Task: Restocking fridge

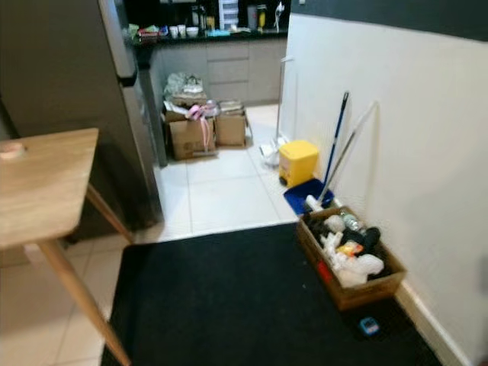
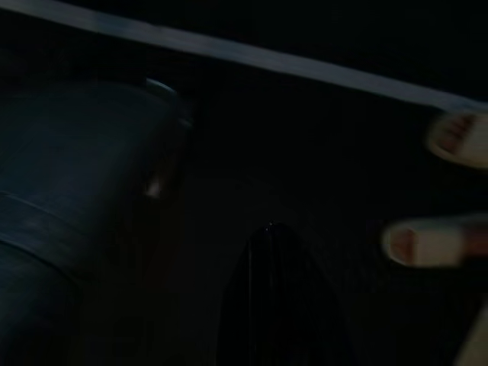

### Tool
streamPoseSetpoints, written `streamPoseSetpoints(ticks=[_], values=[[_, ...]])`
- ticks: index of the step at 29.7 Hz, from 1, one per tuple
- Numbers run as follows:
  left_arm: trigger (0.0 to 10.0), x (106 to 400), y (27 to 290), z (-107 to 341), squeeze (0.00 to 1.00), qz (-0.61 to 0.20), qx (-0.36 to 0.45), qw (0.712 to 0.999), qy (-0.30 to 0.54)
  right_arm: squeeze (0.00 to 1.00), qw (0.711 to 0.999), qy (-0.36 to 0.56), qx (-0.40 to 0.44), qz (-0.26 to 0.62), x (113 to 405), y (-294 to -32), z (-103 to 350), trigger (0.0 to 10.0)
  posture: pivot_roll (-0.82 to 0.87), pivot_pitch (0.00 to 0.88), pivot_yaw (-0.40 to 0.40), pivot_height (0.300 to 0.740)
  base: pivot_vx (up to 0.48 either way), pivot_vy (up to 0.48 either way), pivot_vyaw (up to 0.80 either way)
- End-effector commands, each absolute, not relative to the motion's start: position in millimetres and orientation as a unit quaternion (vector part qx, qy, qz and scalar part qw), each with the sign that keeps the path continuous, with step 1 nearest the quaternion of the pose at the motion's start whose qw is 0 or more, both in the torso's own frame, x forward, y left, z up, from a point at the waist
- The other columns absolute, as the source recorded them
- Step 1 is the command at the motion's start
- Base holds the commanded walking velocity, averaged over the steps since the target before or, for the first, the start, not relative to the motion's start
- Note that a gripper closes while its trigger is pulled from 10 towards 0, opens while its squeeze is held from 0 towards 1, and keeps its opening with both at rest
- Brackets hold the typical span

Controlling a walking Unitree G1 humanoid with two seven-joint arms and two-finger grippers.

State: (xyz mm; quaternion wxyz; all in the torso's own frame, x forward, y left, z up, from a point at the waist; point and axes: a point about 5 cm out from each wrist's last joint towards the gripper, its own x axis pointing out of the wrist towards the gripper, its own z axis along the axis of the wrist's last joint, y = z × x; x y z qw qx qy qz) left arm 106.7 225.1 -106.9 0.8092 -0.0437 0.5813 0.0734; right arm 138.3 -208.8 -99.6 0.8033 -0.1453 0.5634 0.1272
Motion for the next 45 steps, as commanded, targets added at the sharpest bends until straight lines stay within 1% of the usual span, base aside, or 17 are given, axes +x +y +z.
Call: streamPoseSetpoints(ticks=[1,5,10,15,17,24,38,45], values=[[10.0,110,226,-106,0.00,0.070,-0.038,0.812,0.578,0.00,0.798,0.571,-0.141,0.127,132,-210,-102,10.0,-0.09,0.000,0.026,0.740,0.000,-0.480,0.00],[10.0,110,225,-106,0.00,0.067,-0.037,0.812,0.578,0.00,0.795,0.575,-0.144,0.126,127,-215,-102,10.0,-0.09,0.000,0.027,0.740,0.000,-0.480,0.00],[10.0,111,225,-106,0.00,0.070,-0.031,0.815,0.574,0.00,0.794,0.576,-0.146,0.127,125,-219,-102,10.0,-0.09,0.000,0.028,0.740,0.000,0.000,0.00],[10.0,116,221,-105,0.00,0.062,-0.048,0.822,0.563,0.00,0.794,0.576,-0.146,0.127,126,-219,-101,10.0,-0.09,0.000,0.028,0.740,0.000,0.000,0.00],[10.0,120,217,-104,0.00,0.054,-0.057,0.827,0.556,0.00,0.794,0.576,-0.146,0.127,127,-218,-101,10.0,-0.09,0.000,0.026,0.740,0.000,0.000,0.00],[10.0,123,212,-104,0.00,0.050,-0.061,0.829,0.553,0.00,0.796,0.574,-0.144,0.128,129,-212,-102,10.0,-0.09,0.000,0.027,0.740,0.000,0.000,0.00],[10.0,124,211,-104,0.00,0.036,-0.060,0.832,0.550,0.00,0.797,0.573,-0.141,0.129,131,-207,-102,10.0,-0.09,0.000,0.024,0.740,0.000,0.000,0.00],[10.0,126,209,-104,0.00,0.027,-0.059,0.834,0.548,0.00,0.797,0.571,-0.145,0.134,131,-207,-102,10.0,-0.08,0.000,0.025,0.740,0.311,0.000,0.00]])
